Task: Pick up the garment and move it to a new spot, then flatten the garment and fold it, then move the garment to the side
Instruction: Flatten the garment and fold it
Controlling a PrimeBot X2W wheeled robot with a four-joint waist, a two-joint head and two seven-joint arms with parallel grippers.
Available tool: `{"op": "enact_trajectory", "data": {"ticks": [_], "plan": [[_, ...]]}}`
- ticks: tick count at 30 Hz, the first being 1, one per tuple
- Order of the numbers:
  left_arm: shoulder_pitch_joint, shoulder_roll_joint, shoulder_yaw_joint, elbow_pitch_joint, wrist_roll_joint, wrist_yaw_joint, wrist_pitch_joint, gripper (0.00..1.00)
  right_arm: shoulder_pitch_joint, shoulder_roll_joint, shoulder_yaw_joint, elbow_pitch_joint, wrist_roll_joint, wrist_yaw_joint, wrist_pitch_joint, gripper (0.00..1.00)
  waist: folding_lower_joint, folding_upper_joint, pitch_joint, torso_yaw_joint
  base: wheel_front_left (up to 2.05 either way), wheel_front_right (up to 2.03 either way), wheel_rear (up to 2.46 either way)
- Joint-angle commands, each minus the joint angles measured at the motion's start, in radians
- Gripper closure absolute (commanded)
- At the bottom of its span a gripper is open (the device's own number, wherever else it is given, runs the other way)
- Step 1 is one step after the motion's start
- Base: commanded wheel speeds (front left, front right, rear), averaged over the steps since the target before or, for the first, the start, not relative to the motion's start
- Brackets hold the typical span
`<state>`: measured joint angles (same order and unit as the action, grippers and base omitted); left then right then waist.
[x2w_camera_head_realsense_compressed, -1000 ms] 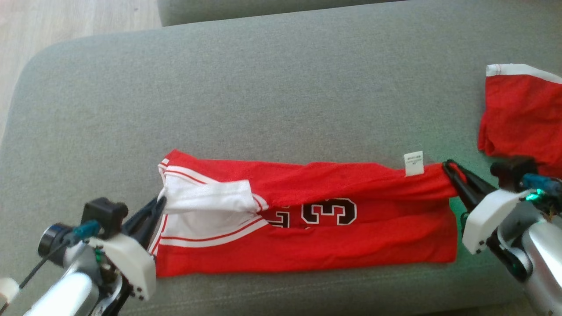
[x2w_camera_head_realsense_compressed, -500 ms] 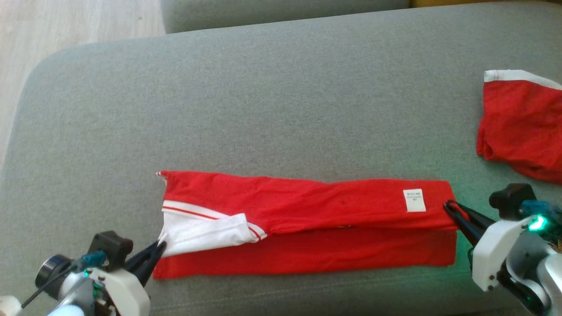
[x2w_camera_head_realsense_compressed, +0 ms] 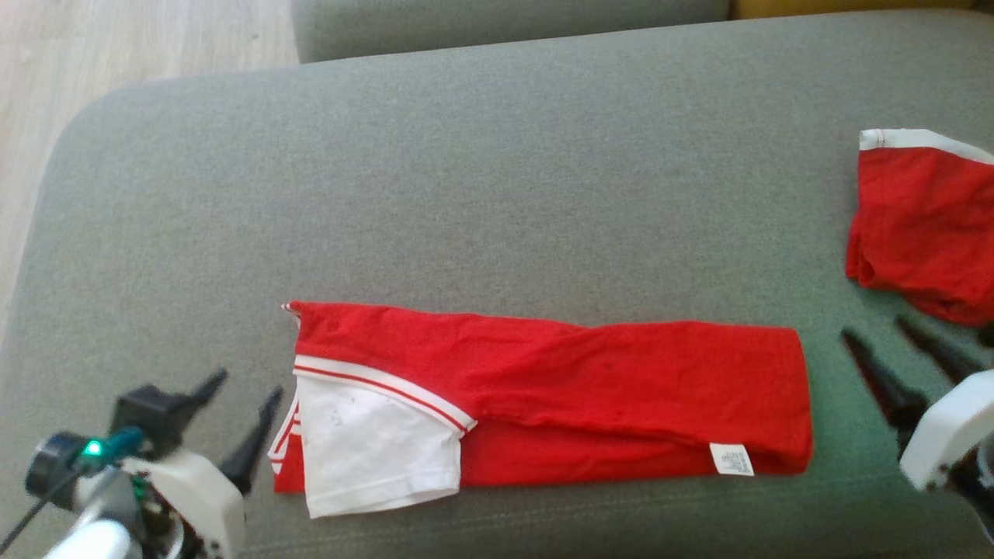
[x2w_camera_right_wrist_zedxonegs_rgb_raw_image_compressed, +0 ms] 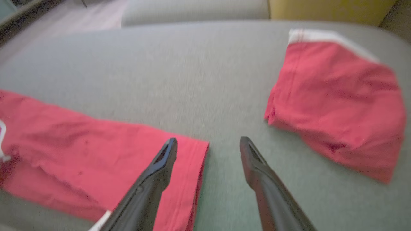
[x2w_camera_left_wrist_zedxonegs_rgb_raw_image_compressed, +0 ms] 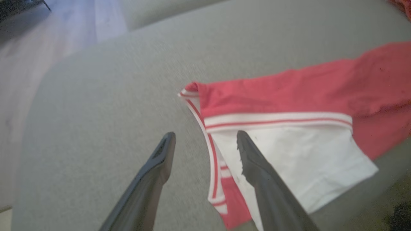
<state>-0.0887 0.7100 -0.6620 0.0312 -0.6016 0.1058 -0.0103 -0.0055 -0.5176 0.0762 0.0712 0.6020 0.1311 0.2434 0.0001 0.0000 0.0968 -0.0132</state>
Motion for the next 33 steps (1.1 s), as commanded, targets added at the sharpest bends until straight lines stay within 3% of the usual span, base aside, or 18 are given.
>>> {"op": "enact_trajectory", "data": {"ticks": [1,8,12,14,21,31,33], "plan": [[-0.05,0.025,0.07,-0.035,-0.008,0.02,-0.035,0.0,-0.024,0.001,-0.028,-0.046,-0.016,0.0,-0.026,0.0,-0.0001,0.0,-0.004,0.0,0.0,0.0,0.0],[-0.041,-0.111,0.24,-0.078,-0.072,0.143,-0.234,0.0,-0.055,0.202,-0.129,-0.137,-0.125,0.0,-0.173,0.0,-0.0001,0.0,-0.021,0.004,0.0,0.0,0.0],[-0.015,-0.219,0.345,-0.118,-0.069,0.152,-0.25,0.0,-0.053,0.289,-0.159,-0.144,-0.21,0.0,-0.274,0.0,-0.0001,0.0,-0.02,0.009,0.0,0.0,0.0],[0.02,-0.316,0.432,-0.147,-0.019,0.118,-0.251,0.0,-0.044,0.355,-0.188,-0.122,-0.263,0.0,-0.342,0.0,-0.0001,0.0,-0.018,0.014,0.0,0.0,0.0],[0.097,-0.495,0.554,-0.108,0.127,0.008,-0.251,0.0,-0.012,0.437,-0.208,-0.032,-0.334,0.0,-0.402,0.0,-0.0001,0.0,-0.017,0.015,0.0,0.0,0.0],[0.09,-0.585,0.643,-0.06,0.257,-0.13,-0.251,0.0,-0.009,0.465,-0.27,0.08,-0.328,0.0,-0.362,0.0,-0.0001,0.0,-0.01,0.007,0.0,0.0,0.0],[0.09,-0.599,0.661,-0.051,0.27,-0.148,-0.251,0.0,-0.014,0.466,-0.272,0.125,-0.271,0.0,-0.361,0.0,-0.0001,0.0,-0.011,0.005,0.0,0.0,0.0]]}}
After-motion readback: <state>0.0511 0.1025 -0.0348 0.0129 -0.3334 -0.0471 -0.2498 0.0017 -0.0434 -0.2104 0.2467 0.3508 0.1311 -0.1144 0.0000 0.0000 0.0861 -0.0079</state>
